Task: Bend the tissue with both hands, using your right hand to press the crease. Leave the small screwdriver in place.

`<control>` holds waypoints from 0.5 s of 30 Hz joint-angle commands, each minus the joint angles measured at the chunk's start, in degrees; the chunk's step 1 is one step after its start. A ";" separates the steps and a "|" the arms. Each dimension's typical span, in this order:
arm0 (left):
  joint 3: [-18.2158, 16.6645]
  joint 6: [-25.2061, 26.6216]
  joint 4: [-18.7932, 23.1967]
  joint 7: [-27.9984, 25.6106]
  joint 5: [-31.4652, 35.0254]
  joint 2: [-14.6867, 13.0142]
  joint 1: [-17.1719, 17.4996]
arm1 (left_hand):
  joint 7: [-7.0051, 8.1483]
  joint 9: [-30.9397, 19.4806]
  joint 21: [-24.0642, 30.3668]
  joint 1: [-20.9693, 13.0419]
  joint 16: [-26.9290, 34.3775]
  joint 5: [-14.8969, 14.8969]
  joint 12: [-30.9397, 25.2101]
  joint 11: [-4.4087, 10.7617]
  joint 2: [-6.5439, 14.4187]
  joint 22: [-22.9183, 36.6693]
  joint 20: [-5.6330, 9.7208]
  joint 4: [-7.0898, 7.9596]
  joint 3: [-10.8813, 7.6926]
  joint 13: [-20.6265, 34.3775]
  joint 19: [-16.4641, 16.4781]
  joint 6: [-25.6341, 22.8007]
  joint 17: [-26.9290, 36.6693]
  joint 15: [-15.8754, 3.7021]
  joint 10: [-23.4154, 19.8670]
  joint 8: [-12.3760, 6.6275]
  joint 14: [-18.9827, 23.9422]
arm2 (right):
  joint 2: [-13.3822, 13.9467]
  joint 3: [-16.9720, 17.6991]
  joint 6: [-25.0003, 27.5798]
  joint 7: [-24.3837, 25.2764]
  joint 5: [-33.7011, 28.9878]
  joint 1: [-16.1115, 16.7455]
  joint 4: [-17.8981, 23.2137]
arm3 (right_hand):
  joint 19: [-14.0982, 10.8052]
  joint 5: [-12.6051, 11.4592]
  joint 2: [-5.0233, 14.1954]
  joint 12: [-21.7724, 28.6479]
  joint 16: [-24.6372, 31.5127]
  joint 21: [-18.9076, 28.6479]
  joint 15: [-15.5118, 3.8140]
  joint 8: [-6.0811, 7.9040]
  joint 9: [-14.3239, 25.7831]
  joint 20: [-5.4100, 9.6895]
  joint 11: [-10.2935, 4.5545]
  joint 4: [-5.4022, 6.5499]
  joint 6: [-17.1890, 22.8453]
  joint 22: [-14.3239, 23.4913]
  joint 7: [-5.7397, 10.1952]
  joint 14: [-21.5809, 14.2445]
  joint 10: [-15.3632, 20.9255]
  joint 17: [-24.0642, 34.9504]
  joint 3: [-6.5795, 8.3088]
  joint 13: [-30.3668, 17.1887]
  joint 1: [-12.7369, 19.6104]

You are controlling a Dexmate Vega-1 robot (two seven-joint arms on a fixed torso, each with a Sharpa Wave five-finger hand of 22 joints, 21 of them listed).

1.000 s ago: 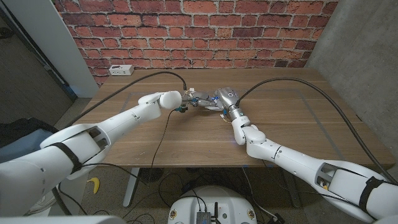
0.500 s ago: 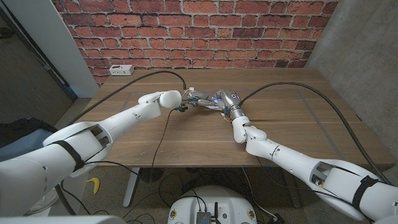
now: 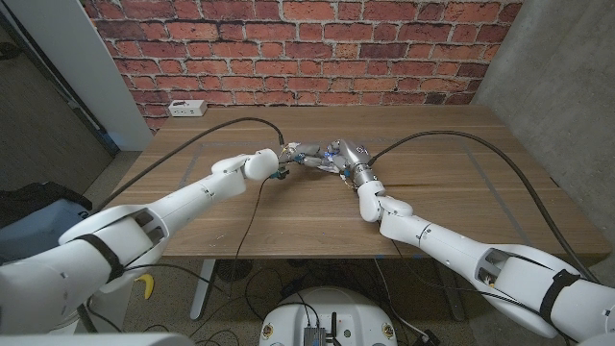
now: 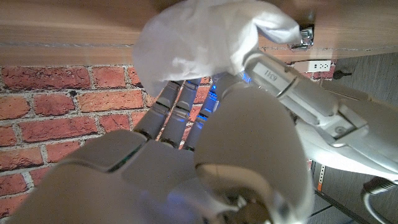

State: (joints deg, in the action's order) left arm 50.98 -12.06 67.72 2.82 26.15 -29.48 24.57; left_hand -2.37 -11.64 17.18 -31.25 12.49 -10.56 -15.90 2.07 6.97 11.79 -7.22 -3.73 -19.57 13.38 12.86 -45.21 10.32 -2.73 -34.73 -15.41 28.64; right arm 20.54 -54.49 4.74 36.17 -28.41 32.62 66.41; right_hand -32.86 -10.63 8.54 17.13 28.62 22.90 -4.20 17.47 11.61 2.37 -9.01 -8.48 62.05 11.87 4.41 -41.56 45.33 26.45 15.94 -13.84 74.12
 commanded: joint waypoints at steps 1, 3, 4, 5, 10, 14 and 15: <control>-5.15 13.42 7.53 -38.55 8.08 1.36 8.98 | -0.95 -0.91 0.74 1.21 1.22 0.26 -1.51 -0.53 -0.10 0.26 1.11 -0.02 -0.20 0.92 1.61 -2.39 0.85 0.35 -2.69 -1.32 3.71 | 1.43 0.83 1.99 3.37 -1.58 1.37 2.77 | 0.07 -0.35 0.18 -0.25 0.17 0.34 -9.38 -0.16 0.36 0.52 -0.30 0.00 -0.07 0.23 -0.44 -0.52 0.42 0.29 -0.51 -0.16 0.81; -5.43 16.42 8.58 -40.83 9.02 1.79 9.76 | -1.13 -1.40 1.24 0.46 1.54 -0.20 -2.23 -0.51 0.61 0.46 1.10 -0.82 -1.25 1.40 2.44 -3.02 1.04 0.17 -3.82 -1.98 5.46 | 1.77 1.18 2.39 3.73 -1.58 1.87 3.56 | 0.12 -0.38 0.21 -0.24 0.17 0.39 -9.40 -0.19 0.39 0.54 -0.47 0.00 -0.12 0.24 -0.48 -0.50 0.48 0.33 -0.56 -0.20 0.85; -5.55 18.08 9.15 -41.81 9.49 2.02 10.14 | -1.26 -1.62 1.47 -0.16 1.65 -0.48 -2.66 -0.67 1.01 0.56 1.06 -1.38 -1.95 1.64 2.74 -3.42 1.12 0.16 -4.54 -2.34 6.25 | 1.91 1.29 2.81 4.00 -1.76 2.11 3.95 | 0.14 -0.42 0.24 -0.24 0.18 0.44 -9.40 -0.21 0.45 0.59 -0.47 0.01 -0.20 0.25 -0.75 -0.49 0.50 0.37 -0.62 -0.25 0.89; -5.67 19.91 9.81 -42.57 9.96 2.23 10.52 | -1.31 -1.82 1.78 -0.74 1.67 -0.74 -3.14 -0.54 1.21 0.71 1.29 -1.99 -2.60 1.87 3.16 -3.51 1.19 0.01 -5.36 -2.57 6.84 | 2.08 1.43 2.88 4.20 -1.79 2.32 4.28 | 0.15 -0.46 0.29 -0.24 0.18 0.51 -9.41 -0.19 0.57 0.61 -0.59 0.02 -0.29 0.26 -0.73 -0.49 0.56 0.40 -0.67 -0.30 0.94; -4.56 36.63 14.37 -40.94 15.15 3.78 11.52 | -1.34 -2.41 2.61 -3.16 1.63 -2.00 -3.95 -0.10 2.14 1.37 1.48 -4.19 -5.48 2.59 3.50 -4.09 1.53 -0.15 -6.02 -3.42 8.57 | 2.61 1.97 3.51 5.29 -2.25 3.15 5.65 | 0.18 -0.61 0.43 -0.12 -0.02 0.71 -9.44 -0.10 0.95 0.60 -0.61 -0.06 -0.47 0.28 -0.83 -0.30 0.96 0.39 -0.71 -0.45 1.24; -3.06 45.08 16.42 -37.07 17.00 4.25 11.06 | -1.55 -2.55 3.23 -2.26 1.11 -2.18 -3.66 -0.56 1.46 1.83 1.51 -4.05 -5.71 2.99 3.76 -2.89 1.98 0.25 -4.45 -3.07 7.88 | 3.04 2.03 3.86 5.29 -2.80 3.41 6.59 | 0.17 -0.69 0.54 -0.07 -0.06 0.84 -9.46 -0.02 1.17 0.61 -0.65 -0.04 -0.55 0.29 -0.91 -0.31 1.13 0.42 -0.76 -0.55 1.33; -3.12 45.62 16.39 -37.69 16.78 4.49 11.18 | -1.57 -2.56 3.30 -1.99 1.03 -2.15 -3.57 -0.45 1.34 1.89 1.54 -3.94 -5.64 3.04 3.75 -2.76 2.05 0.33 -4.12 -3.02 7.70 | 3.13 2.03 3.74 5.22 -2.86 3.44 6.76 | 0.20 -0.71 0.56 -0.07 -0.05 0.88 -9.44 0.00 1.23 0.61 -0.66 -0.01 -0.56 0.29 -0.90 -0.34 1.15 0.45 -0.81 -0.58 1.34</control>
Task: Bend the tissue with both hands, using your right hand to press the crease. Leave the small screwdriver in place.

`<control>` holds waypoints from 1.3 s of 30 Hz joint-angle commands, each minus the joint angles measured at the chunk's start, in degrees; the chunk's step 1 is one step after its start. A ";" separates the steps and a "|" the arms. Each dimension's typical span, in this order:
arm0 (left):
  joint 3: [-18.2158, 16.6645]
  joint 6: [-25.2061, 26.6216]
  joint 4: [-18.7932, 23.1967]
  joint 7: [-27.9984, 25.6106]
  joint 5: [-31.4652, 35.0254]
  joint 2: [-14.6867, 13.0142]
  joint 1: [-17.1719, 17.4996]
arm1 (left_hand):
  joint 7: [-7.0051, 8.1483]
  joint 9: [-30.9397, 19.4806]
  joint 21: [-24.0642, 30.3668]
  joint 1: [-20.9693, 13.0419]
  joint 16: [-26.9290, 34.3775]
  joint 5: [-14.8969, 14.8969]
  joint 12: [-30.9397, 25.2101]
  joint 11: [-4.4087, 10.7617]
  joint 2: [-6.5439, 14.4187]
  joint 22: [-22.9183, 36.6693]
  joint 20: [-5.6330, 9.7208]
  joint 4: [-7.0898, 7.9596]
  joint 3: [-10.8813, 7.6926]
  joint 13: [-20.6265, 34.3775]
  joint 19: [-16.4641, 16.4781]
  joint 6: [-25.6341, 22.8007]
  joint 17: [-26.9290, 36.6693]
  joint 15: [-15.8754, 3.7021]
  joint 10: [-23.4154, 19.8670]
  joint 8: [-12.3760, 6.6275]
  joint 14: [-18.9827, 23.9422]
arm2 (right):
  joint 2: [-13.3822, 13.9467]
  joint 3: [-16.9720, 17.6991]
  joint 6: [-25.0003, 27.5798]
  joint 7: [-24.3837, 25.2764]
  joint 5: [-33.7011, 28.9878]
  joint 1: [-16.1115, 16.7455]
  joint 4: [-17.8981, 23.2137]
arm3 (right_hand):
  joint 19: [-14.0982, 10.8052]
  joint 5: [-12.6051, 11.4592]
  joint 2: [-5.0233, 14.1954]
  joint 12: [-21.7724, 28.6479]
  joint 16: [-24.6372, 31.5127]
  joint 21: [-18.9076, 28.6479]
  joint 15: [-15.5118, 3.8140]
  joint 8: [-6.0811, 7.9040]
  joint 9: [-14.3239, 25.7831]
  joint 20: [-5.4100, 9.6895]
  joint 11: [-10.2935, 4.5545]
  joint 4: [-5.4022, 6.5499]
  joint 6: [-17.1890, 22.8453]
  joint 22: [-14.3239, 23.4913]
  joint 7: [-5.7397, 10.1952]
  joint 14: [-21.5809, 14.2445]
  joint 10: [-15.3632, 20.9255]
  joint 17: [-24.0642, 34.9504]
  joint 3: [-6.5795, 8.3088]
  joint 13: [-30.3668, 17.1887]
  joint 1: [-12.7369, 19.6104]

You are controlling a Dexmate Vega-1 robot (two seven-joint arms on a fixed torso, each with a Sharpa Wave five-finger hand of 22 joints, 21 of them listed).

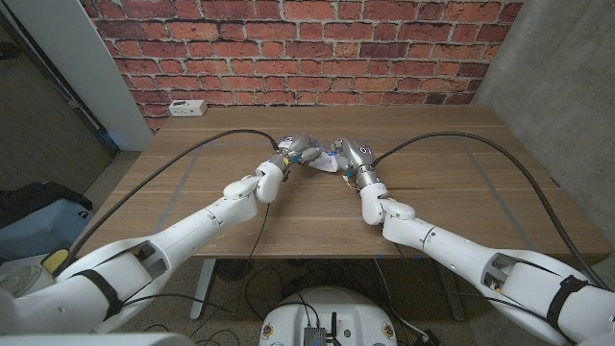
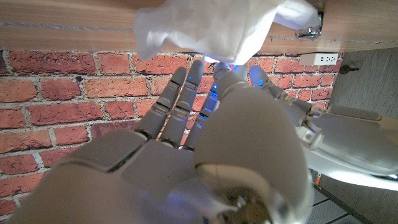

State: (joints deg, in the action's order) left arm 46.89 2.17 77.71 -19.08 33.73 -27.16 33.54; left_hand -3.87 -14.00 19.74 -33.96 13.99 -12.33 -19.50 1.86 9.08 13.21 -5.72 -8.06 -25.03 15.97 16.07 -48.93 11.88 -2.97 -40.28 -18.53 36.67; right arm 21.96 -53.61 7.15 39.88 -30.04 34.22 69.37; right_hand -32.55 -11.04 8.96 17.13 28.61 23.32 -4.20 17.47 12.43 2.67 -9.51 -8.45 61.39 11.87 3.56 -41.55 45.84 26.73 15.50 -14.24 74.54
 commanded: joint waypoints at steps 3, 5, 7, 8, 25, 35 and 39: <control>-0.27 30.98 6.81 -18.21 6.89 2.55 3.16 | -0.30 -0.31 2.21 2.58 0.05 -0.35 -0.94 -0.62 -0.68 0.98 -0.46 1.28 -0.18 0.89 2.65 0.86 1.05 0.73 -0.26 0.03 1.26 | 1.67 1.13 0.82 1.71 -1.40 1.90 4.01 | -0.06 -0.39 0.16 -0.08 -0.10 0.60 -9.48 0.06 0.56 0.31 -0.07 -0.07 0.09 0.31 -0.09 -0.34 0.71 0.21 -0.46 -0.29 1.06; -2.32 27.12 7.37 -20.15 3.02 2.24 4.33 | -0.60 -0.38 3.02 3.32 0.31 -0.41 -1.24 -0.69 -0.19 1.18 -0.47 1.75 -0.43 1.09 3.96 0.49 1.28 0.71 -0.68 -0.13 2.11 | 1.62 0.98 0.36 1.57 -1.57 1.79 4.05 | 0.01 -0.41 0.18 -0.07 -0.10 0.62 -9.46 0.06 0.57 0.33 -0.15 -0.06 0.06 0.31 -0.02 -0.36 0.75 0.23 -0.50 -0.32 1.08; -4.74 21.16 7.41 -22.83 -1.50 1.91 5.61 | -1.25 -0.50 3.70 4.26 0.62 -0.50 -1.48 -1.10 0.95 1.34 -0.86 2.68 -0.93 1.36 4.83 0.35 1.63 1.58 -0.83 -0.19 3.05 | 1.56 0.76 -0.12 1.06 -1.72 1.53 4.11 | 0.06 -0.46 0.25 -0.10 -0.16 0.72 -9.42 0.08 0.60 0.48 -0.16 0.03 0.12 0.32 0.03 -0.35 0.75 0.24 -0.58 -0.40 1.07; -5.70 17.91 7.21 -24.34 -3.34 1.68 6.14 | -1.20 -0.60 4.05 5.17 0.70 -0.56 -1.56 -2.20 1.42 1.49 -1.05 3.54 -1.23 1.58 4.95 1.14 1.90 1.82 -0.67 0.13 3.39 | 1.48 0.64 -0.43 0.88 -1.80 1.37 4.03 | 0.05 -0.48 0.27 -0.07 -0.17 0.77 -9.42 0.06 0.61 0.56 -0.32 0.05 0.07 0.32 0.07 -0.36 0.83 0.25 -0.62 -0.44 1.07; -18.80 8.56 16.38 -40.60 -18.95 6.79 18.53 | 2.44 1.16 4.54 17.37 -2.06 1.84 2.72 -3.61 -1.45 1.62 -4.30 10.86 0.91 3.07 0.46 18.42 3.11 5.95 10.35 7.61 -5.11 | -1.87 -2.45 -5.22 -0.72 -4.05 -3.04 -0.60 | 0.14 -0.74 0.41 -0.17 -0.28 1.56 -9.48 0.24 1.15 0.90 -0.60 0.24 -0.11 0.44 0.39 -0.49 1.00 0.49 -1.19 -0.93 1.30; -20.72 4.54 19.67 -34.12 -23.22 1.75 22.67 | 4.21 2.64 3.20 18.40 -3.79 1.62 6.72 -4.23 -1.90 0.61 -5.85 9.88 -0.48 2.03 -3.06 27.81 0.94 7.38 17.40 8.47 -14.63 | -3.66 -4.08 -8.44 -0.68 -4.67 -5.32 -3.78 | 0.58 -0.93 0.51 -0.26 -0.51 2.11 -9.48 0.46 1.68 1.13 -0.93 0.46 -0.25 0.53 0.58 -0.47 1.14 0.60 -1.68 -1.32 1.38; -20.14 -2.57 17.63 -30.54 -24.16 -0.63 22.69 | 4.77 2.83 2.74 18.57 -3.64 1.67 7.30 -4.03 -1.76 0.38 -5.83 9.77 -0.82 1.73 -4.02 29.41 0.57 6.74 18.72 8.52 -15.73 | -4.27 -5.01 -9.87 -1.37 -5.00 -6.36 -5.02 | 0.85 -0.98 0.55 -0.30 -0.57 2.25 -9.45 0.51 1.91 1.40 -0.96 0.59 -0.45 0.55 0.78 -0.43 1.19 0.66 -1.89 -1.46 1.33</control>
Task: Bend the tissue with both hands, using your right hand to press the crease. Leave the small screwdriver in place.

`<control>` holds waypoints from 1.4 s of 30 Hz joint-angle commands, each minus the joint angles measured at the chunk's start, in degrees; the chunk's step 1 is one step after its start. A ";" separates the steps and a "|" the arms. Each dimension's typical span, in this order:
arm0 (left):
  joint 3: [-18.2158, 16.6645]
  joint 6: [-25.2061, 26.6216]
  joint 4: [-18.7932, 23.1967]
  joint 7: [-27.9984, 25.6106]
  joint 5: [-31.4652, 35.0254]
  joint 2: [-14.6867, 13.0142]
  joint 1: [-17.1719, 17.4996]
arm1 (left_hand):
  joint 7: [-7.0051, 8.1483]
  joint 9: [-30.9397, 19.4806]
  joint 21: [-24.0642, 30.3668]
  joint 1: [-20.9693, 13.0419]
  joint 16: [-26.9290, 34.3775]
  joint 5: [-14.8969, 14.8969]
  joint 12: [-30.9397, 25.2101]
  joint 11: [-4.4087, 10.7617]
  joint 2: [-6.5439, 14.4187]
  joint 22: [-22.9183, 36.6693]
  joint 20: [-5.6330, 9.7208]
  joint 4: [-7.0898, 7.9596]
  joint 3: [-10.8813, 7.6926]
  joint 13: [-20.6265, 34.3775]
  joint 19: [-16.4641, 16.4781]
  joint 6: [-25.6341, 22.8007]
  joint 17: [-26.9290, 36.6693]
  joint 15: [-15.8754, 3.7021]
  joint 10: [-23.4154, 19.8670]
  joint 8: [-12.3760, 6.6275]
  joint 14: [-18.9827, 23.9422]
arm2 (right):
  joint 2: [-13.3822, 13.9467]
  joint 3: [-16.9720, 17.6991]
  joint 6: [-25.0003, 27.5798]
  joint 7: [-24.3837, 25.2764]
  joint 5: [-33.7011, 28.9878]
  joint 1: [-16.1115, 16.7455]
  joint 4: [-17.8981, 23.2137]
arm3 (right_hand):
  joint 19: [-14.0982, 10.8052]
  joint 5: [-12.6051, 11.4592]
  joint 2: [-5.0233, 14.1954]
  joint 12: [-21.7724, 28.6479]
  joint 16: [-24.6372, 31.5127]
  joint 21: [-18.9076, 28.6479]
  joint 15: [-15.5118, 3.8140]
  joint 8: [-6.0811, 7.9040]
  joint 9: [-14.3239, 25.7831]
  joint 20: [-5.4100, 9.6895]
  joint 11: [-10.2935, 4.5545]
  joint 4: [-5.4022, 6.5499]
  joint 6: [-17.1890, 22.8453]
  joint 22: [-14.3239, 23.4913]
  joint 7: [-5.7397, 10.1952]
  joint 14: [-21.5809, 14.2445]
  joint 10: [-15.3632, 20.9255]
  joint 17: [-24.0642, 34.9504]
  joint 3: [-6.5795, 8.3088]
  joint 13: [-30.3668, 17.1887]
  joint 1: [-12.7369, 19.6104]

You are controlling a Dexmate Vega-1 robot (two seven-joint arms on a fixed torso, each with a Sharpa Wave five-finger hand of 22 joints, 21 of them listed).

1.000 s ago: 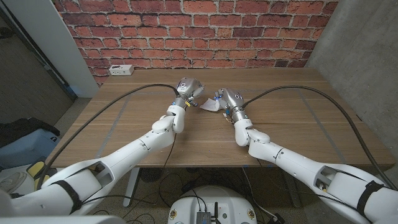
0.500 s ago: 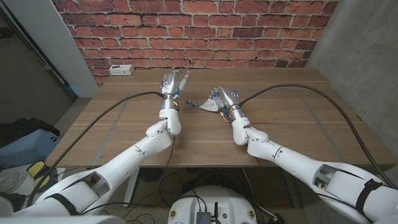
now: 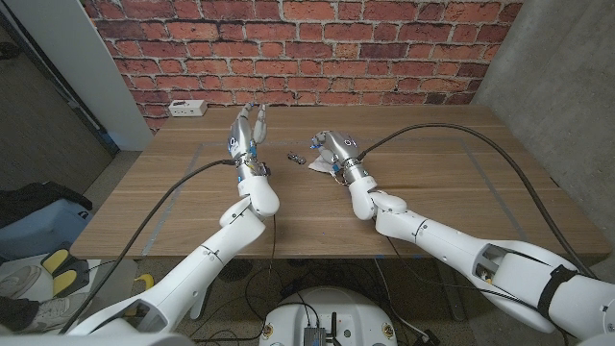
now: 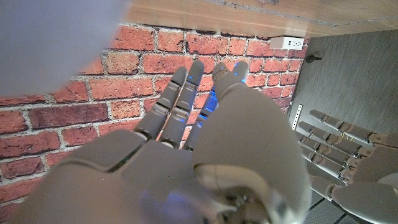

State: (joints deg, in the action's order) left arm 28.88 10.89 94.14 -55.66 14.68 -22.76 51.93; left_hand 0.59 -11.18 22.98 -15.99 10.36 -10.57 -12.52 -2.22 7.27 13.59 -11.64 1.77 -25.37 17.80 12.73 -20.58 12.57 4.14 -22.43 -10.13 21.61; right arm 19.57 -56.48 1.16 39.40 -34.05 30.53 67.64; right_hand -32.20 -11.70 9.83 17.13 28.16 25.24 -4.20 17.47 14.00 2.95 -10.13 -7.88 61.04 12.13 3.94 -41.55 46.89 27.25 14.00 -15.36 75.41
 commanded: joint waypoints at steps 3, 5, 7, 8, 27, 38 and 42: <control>-1.75 -17.86 -2.02 6.62 -5.10 -5.45 3.82 | 0.43 0.08 -0.45 0.79 0.51 0.01 0.12 0.13 -0.02 -0.11 0.38 -0.07 -0.53 -0.24 -0.51 1.11 -0.27 -0.86 0.38 -0.10 0.13 | -2.29 -3.11 -4.72 -1.47 -1.68 -3.51 -4.24 | 0.64 -0.34 -0.29 -0.36 -0.14 0.37 -9.47 0.53 0.43 1.24 -0.46 0.07 -0.16 0.30 0.44 -0.43 0.06 0.16 -0.47 -0.40 0.44; -1.53 -21.62 -4.05 7.27 -5.12 -5.66 3.44 | 0.52 0.12 -0.38 0.89 0.67 0.07 -0.07 0.34 -0.11 -0.15 0.57 -0.09 -0.54 -0.30 -0.31 1.09 -0.34 -1.06 -0.11 -0.21 0.37 | -2.60 -3.81 -5.22 -2.00 -2.14 -4.09 -4.98 | 0.86 -0.36 -0.25 -0.42 -0.16 0.42 -9.47 0.61 0.57 1.39 -0.60 0.15 -0.15 0.32 0.74 -0.42 -0.01 0.19 -0.57 -0.47 0.41; -1.61 -22.26 -4.56 8.17 -5.25 -5.78 3.49 | 0.68 0.15 -0.36 0.99 0.76 0.15 -0.13 0.49 -0.18 -0.20 0.68 -0.10 -0.55 -0.36 -0.23 1.03 -0.41 -1.36 -0.28 -0.31 0.49 | -2.91 -4.42 -6.17 -2.79 -2.19 -4.70 -6.01 | 0.99 -0.37 -0.25 -0.47 -0.19 0.46 -9.48 0.62 0.67 1.55 -0.68 0.19 -0.26 0.33 0.93 -0.39 -0.06 0.21 -0.66 -0.52 0.40; -1.71 -22.27 -4.66 8.50 -5.36 -5.73 3.55 | 0.76 0.16 -0.38 1.02 0.77 0.17 -0.13 0.56 -0.20 -0.21 0.68 -0.11 -0.55 -0.38 -0.27 1.14 -0.43 -1.40 -0.27 -0.29 0.48 | -3.23 -4.82 -6.73 -3.21 -2.22 -5.15 -6.96 | 0.92 -0.41 -0.19 -0.50 -0.24 0.63 -9.51 0.71 0.75 1.55 -0.78 0.24 -0.13 0.35 1.58 -0.36 -0.04 0.22 -0.72 -0.60 0.44; -3.07 -24.77 -7.29 10.73 -6.67 -4.06 3.08 | 1.24 0.30 -0.68 1.84 0.77 0.50 0.11 0.51 -0.58 -0.43 0.38 0.03 -0.46 -0.72 -0.91 1.94 -0.69 -1.66 0.33 -0.39 -0.23 | -8.87 -1.46 -7.95 -15.82 12.96 -6.91 -18.12 | -0.92 -0.72 0.33 -2.19 -1.66 3.49 -9.11 0.22 0.56 0.92 0.49 0.88 -0.97 0.95 0.95 0.45 -3.11 -0.16 -1.14 -1.32 0.52; -2.76 -26.00 -9.66 12.07 -7.26 -3.21 1.31 | 1.37 0.34 -0.77 2.18 0.80 0.54 0.24 0.49 -0.68 -0.52 0.30 0.08 -0.46 -0.84 -1.08 2.02 -0.80 -1.67 0.76 -0.49 -0.46 | -5.48 2.35 -5.14 -24.09 21.16 -4.88 -11.72 | 2.34 -0.95 -3.58 -7.08 -8.21 7.03 -7.06 -8.25 -2.78 -4.83 3.27 5.02 -35.33 0.29 5.69 6.33 -22.37 -1.74 -4.49 0.23 -9.14; -2.72 -26.12 -9.98 12.36 -7.47 -3.09 1.10 | 1.40 0.35 -0.78 2.29 0.80 0.55 0.28 0.41 -0.72 -0.55 0.30 0.09 -0.46 -0.88 -1.09 2.06 -0.83 -1.60 0.92 -0.52 -0.58 | -4.66 3.40 -6.09 -24.35 22.69 -4.22 -10.52 | 3.97 -1.90 -4.81 -7.20 -11.31 6.96 -5.83 -7.80 -3.02 -6.10 4.03 6.74 -43.88 -0.46 5.13 10.44 -30.09 -2.58 -6.62 1.14 -14.02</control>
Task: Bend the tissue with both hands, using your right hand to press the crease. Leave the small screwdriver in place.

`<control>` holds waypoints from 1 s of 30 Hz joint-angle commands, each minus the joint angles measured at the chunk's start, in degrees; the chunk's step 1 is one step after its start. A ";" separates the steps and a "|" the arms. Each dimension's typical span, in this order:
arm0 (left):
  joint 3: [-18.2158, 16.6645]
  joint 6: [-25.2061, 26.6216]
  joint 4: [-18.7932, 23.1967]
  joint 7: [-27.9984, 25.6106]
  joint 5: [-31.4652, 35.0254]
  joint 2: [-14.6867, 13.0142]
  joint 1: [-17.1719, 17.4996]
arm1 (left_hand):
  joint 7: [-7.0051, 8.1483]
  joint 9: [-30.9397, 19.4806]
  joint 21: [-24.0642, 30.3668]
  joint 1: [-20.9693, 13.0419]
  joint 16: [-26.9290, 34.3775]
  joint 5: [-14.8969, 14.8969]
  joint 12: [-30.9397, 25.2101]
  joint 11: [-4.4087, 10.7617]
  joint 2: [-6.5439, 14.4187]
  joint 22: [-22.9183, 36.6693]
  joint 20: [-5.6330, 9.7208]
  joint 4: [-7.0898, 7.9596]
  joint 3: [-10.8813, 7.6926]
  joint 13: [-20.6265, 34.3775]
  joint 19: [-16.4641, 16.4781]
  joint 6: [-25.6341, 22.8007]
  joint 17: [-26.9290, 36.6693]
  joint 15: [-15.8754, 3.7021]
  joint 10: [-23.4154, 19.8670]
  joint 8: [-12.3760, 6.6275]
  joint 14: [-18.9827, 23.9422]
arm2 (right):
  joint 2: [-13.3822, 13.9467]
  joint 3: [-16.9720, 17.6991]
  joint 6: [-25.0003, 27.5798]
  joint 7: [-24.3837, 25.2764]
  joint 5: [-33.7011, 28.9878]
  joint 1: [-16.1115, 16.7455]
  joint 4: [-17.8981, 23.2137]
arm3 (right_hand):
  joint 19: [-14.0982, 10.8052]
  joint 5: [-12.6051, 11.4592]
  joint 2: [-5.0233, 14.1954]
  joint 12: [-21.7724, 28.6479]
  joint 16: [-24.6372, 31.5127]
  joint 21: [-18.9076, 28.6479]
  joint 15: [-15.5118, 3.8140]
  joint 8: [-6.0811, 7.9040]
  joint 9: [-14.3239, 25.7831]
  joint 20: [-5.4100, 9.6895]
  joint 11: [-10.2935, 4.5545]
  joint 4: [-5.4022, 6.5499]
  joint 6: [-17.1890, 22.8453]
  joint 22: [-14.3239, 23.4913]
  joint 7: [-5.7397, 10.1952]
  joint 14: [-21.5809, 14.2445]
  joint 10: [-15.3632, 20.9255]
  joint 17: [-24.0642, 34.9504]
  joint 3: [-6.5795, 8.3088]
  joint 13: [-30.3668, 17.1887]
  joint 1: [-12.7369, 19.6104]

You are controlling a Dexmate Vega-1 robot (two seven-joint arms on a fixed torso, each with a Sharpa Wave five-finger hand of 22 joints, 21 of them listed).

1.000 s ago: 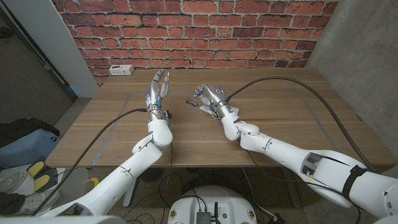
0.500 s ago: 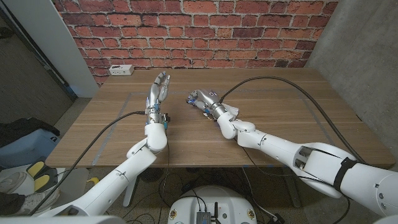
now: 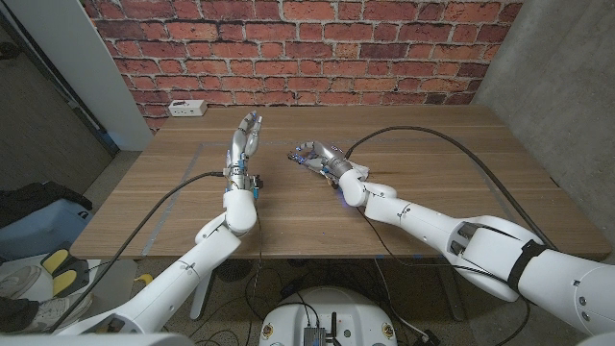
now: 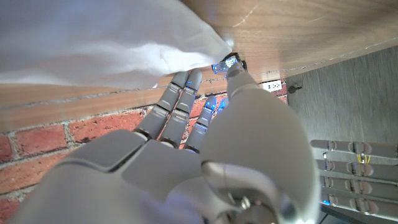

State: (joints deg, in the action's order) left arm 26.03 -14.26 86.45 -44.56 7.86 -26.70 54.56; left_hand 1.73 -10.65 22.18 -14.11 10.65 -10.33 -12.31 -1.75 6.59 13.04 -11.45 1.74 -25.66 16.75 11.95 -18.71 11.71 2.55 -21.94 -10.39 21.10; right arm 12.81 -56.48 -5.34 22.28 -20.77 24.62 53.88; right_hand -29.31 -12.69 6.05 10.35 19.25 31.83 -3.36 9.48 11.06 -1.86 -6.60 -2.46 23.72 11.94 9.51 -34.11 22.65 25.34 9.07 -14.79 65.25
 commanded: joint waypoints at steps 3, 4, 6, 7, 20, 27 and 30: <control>0.16 -1.04 -2.40 1.38 -0.70 0.89 -1.61 | 0.26 -0.17 -0.02 0.45 0.51 0.32 0.07 -0.06 -0.07 -0.01 0.16 0.11 -0.18 0.16 -0.36 0.20 0.00 -0.01 0.49 -0.28 -0.12 | 2.71 4.23 -0.58 -6.94 10.33 2.28 4.17 | 3.32 -1.68 -1.91 -0.45 -5.39 -0.52 -5.68 0.49 -0.13 -2.67 0.65 2.09 -10.46 -0.78 -1.25 7.66 -11.46 -1.84 -2.96 1.35 -6.62; 0.17 -1.11 -2.45 1.46 -0.76 0.90 -1.66 | 0.25 -0.16 -0.02 0.47 0.51 0.32 0.08 0.11 -0.08 -0.02 0.16 0.11 -0.18 0.16 -0.36 0.22 -0.01 0.00 0.53 -0.28 -0.13 | 2.95 4.39 -1.02 -7.10 10.56 2.34 4.35 | 3.97 -1.87 -2.16 -0.58 -5.95 -0.85 -5.51 0.40 -0.13 -2.89 0.64 2.42 -11.92 -0.91 -1.31 8.56 -13.36 -2.12 -3.38 1.59 -7.57; 0.19 -1.17 -2.48 1.49 -0.74 0.93 -1.72 | 0.30 -0.16 -0.02 0.50 0.52 0.32 0.08 0.13 -0.09 -0.03 0.20 0.10 -0.19 0.13 -0.35 0.29 -0.03 -0.04 0.54 -0.27 -0.14 | 3.22 4.95 -2.72 -7.11 11.34 2.61 4.32 | 4.66 -2.04 -2.88 -0.37 -6.68 -1.26 -5.21 0.76 -0.12 -3.30 0.85 3.10 -12.36 -1.05 -1.81 10.01 -14.70 -2.48 -4.34 1.87 -9.44; 0.21 -1.23 -2.50 1.45 -0.69 0.95 -1.75 | 0.40 -0.16 -0.03 0.53 0.53 0.32 0.08 0.13 -0.11 -0.04 0.16 0.09 -0.20 0.12 -0.38 0.32 -0.04 -0.03 0.58 -0.27 -0.15 | 3.36 5.23 -3.59 -7.19 11.75 2.75 4.33 | 5.27 -2.14 -3.12 -0.25 -7.06 -1.60 -4.88 0.91 -0.11 -3.27 1.24 3.56 -12.50 -1.12 -2.03 10.92 -15.28 -2.64 -4.84 2.02 -10.55; 0.46 -0.76 -2.01 1.89 -0.76 1.07 -1.59 | 0.42 -0.13 -0.07 0.67 0.60 0.31 0.03 0.26 -0.22 -0.13 0.26 -0.04 -0.31 0.06 -0.40 0.35 -0.16 -0.19 0.73 -0.38 -0.20 | 4.85 9.16 -12.55 -3.29 14.02 5.94 6.28 | 16.74 -4.44 -6.34 0.55 -8.83 -8.39 -2.87 1.71 -0.03 -3.89 2.31 9.11 -12.67 -1.62 -2.96 22.50 -18.00 -6.06 -11.47 3.23 -24.39; 0.72 0.11 -1.57 2.10 -0.48 1.08 -1.61 | 0.46 -0.11 -0.06 0.73 0.66 0.30 0.01 0.19 -0.25 -0.18 0.25 -0.13 -0.40 0.01 -0.34 0.36 -0.22 -0.15 0.79 -0.42 -0.14 | 7.26 11.46 -11.96 2.02 11.53 9.34 12.22 | 17.55 -5.28 -6.80 1.33 -8.23 -9.45 -3.08 2.54 -0.08 -4.82 2.47 9.43 -10.08 -1.71 -1.99 22.36 -15.89 -7.21 -12.34 3.37 -25.73; 0.96 0.53 -1.61 2.19 -0.23 1.12 -1.83 | 0.41 -0.11 -0.09 0.74 0.67 0.30 -0.01 0.14 -0.25 -0.19 0.18 -0.15 -0.42 -0.01 -0.41 0.39 -0.24 -0.09 0.78 -0.42 -0.15 | 8.17 12.31 -10.67 6.01 9.10 11.29 14.91 | 14.73 -6.55 -5.29 1.91 -7.27 -9.06 -2.07 3.03 -0.13 -5.33 2.94 8.54 -7.66 -1.66 -2.81 20.21 -13.45 -8.36 -11.38 3.46 -24.05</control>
State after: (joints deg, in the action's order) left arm 26.51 -14.89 84.48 -42.71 7.15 -25.72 52.97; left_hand 2.05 -10.66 22.18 -13.89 11.05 -10.33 -12.32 -1.76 6.36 12.78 -11.14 1.58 -25.82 16.75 11.64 -18.40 11.45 2.56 -21.32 -10.39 21.09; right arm 18.19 -47.25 -15.91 20.29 -8.08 31.25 61.88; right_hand -12.40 -18.12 -0.66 11.66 11.10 22.39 -2.17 11.89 10.92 -6.87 -3.92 6.94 14.06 10.11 7.27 -11.89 7.32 17.71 -3.06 -11.28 39.90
